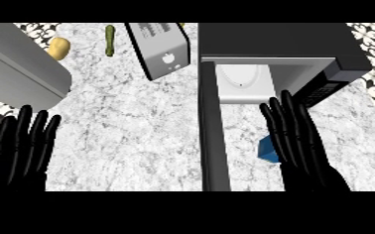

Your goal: Pick up the milk, place it into the microwave and close the microwave

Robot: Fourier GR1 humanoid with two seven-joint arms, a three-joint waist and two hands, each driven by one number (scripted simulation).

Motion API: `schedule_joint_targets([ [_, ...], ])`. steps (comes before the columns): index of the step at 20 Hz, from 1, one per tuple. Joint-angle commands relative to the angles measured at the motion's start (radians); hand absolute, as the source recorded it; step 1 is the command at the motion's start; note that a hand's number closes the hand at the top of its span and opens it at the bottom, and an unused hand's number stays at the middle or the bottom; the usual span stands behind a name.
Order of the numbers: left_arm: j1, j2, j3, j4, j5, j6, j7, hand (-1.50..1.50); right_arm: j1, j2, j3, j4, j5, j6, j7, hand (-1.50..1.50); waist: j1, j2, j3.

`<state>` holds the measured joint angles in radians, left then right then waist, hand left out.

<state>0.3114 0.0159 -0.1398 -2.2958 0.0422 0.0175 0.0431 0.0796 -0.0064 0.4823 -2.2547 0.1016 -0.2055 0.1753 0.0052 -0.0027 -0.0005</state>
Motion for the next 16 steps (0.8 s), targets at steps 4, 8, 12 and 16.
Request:
schedule_joint_targets([
  [4, 0.153, 0.002, 0.01, 0.003, 0.054, -0.074, -0.127, -1.5, 0.048, 0.006, 0.027, 0.007, 0.114, -0.108, -0.021, -1.5, 0.001, 0.0, 0.0],
  [8, 0.218, 0.0, -0.026, -0.046, 0.031, -0.079, -0.131, -1.5, -0.015, 0.006, 0.031, 0.044, 0.185, -0.182, 0.053, -1.5, 0.005, 0.001, 0.0],
  [12, 0.215, 0.006, 0.005, -0.055, 0.057, -0.098, -0.129, -1.5, 0.129, -0.042, -0.039, 0.045, 0.074, -0.106, -0.078, -1.5, -0.003, 0.001, 0.001],
  [16, 0.266, 0.023, 0.062, -0.066, 0.09, -0.138, -0.174, -1.5, 0.065, 0.004, -0.065, 0.087, 0.112, -0.147, -0.02, -1.5, 0.001, 0.001, 0.0],
])
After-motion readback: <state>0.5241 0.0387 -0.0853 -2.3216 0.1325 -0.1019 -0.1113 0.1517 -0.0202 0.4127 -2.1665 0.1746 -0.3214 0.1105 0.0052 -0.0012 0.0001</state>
